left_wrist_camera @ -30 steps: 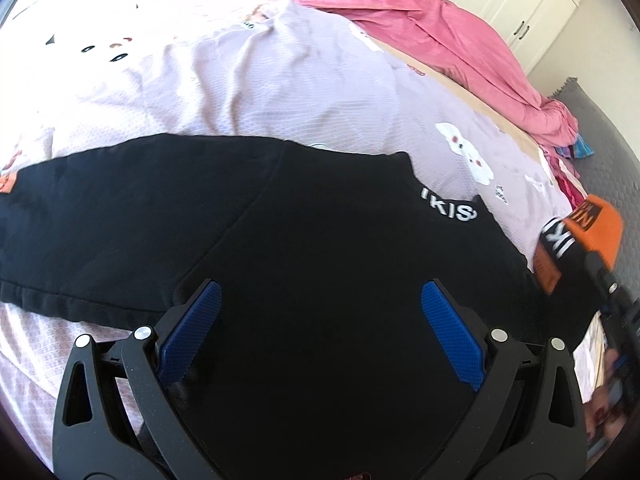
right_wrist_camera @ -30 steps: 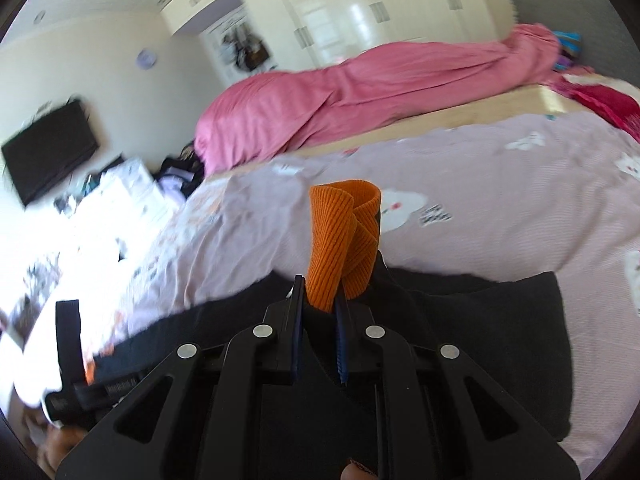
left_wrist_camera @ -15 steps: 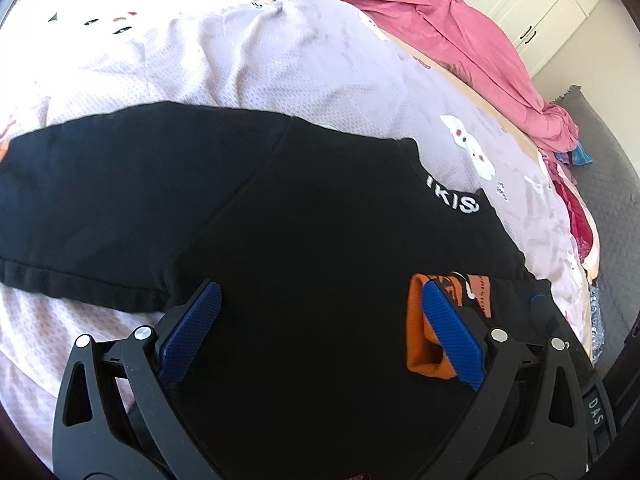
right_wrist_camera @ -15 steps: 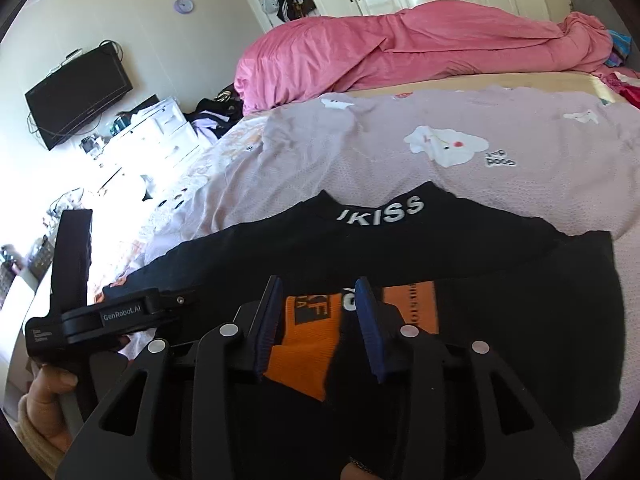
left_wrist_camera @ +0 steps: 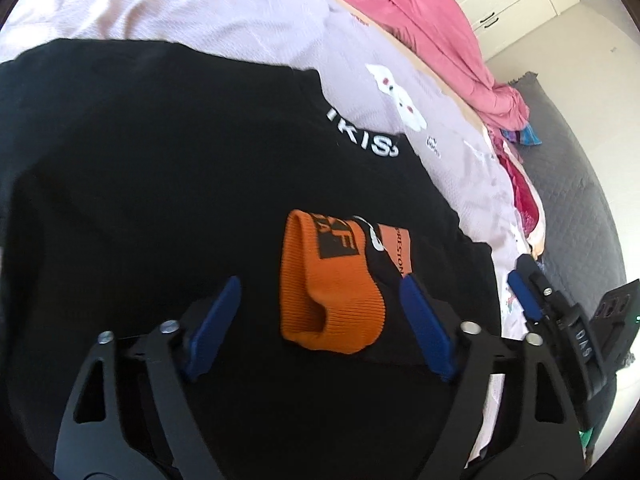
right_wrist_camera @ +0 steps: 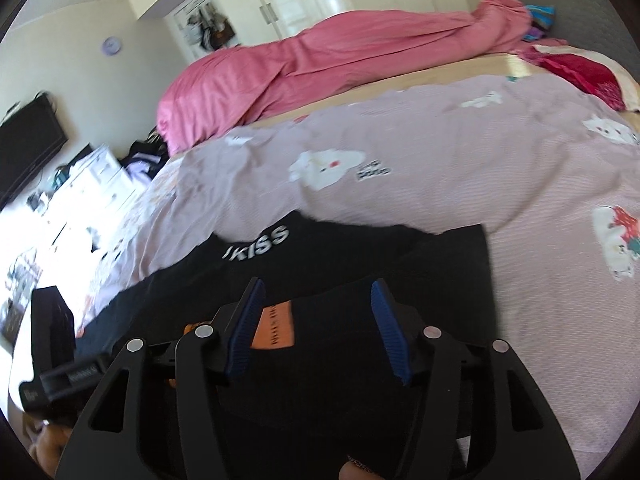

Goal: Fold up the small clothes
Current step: 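Carry the cuff across the shirt body with the right gripper while the left gripper grasps it, then lay the cuff onto the shirt body with the left gripper and open, then move the left gripper to the orange cuff of the other sleeve, then grasp the second orange cuff with the left gripper and lift it, then carry the cuff across the shirt body with the left gripper and release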

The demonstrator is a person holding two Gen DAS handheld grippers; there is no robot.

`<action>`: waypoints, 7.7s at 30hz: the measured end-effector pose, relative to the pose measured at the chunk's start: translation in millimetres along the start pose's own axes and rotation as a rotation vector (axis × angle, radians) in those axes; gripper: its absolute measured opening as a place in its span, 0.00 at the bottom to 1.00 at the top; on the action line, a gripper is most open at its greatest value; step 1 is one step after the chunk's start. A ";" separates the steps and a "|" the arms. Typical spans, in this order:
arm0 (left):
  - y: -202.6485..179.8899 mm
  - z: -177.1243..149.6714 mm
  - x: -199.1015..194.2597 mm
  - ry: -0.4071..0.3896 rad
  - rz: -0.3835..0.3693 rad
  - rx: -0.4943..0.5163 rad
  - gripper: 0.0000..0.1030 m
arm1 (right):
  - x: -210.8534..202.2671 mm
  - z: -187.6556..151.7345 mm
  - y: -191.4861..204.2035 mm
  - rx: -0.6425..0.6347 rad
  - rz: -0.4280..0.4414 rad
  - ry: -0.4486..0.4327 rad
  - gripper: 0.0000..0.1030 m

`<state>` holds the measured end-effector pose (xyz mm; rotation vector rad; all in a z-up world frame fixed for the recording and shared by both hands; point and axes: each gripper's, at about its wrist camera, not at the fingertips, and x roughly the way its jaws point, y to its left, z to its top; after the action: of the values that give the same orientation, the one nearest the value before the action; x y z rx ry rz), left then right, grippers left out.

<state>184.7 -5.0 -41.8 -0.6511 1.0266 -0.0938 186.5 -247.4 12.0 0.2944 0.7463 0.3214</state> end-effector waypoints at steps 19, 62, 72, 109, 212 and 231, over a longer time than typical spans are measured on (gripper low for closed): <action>-26.6 -1.4 -6.8 -0.096 0.004 0.087 0.06 | -21.8 17.3 -48.8 0.124 -0.054 -0.065 0.53; 12.6 17.5 -48.3 -0.159 0.218 0.195 0.10 | 32.0 -28.0 33.4 -0.216 0.005 0.157 0.55; 42.1 11.0 -26.9 -0.089 0.259 0.169 0.11 | 58.4 -42.5 13.3 -0.178 -0.097 0.328 0.59; 57.3 -5.1 -111.3 -0.192 0.283 0.151 0.91 | -2.0 -56.1 77.0 -0.236 -0.007 0.119 0.96; 154.9 23.6 -272.9 -0.651 0.149 -0.122 0.03 | -11.8 -65.9 182.5 -0.197 0.154 0.092 0.96; 55.8 10.7 -206.0 -0.479 0.028 0.121 0.03 | -56.3 -61.4 104.3 -0.019 0.111 0.028 0.96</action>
<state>71.6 120.7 88.8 -0.5142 0.5625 0.0253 85.9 -165.1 42.4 0.3149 0.7552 0.4384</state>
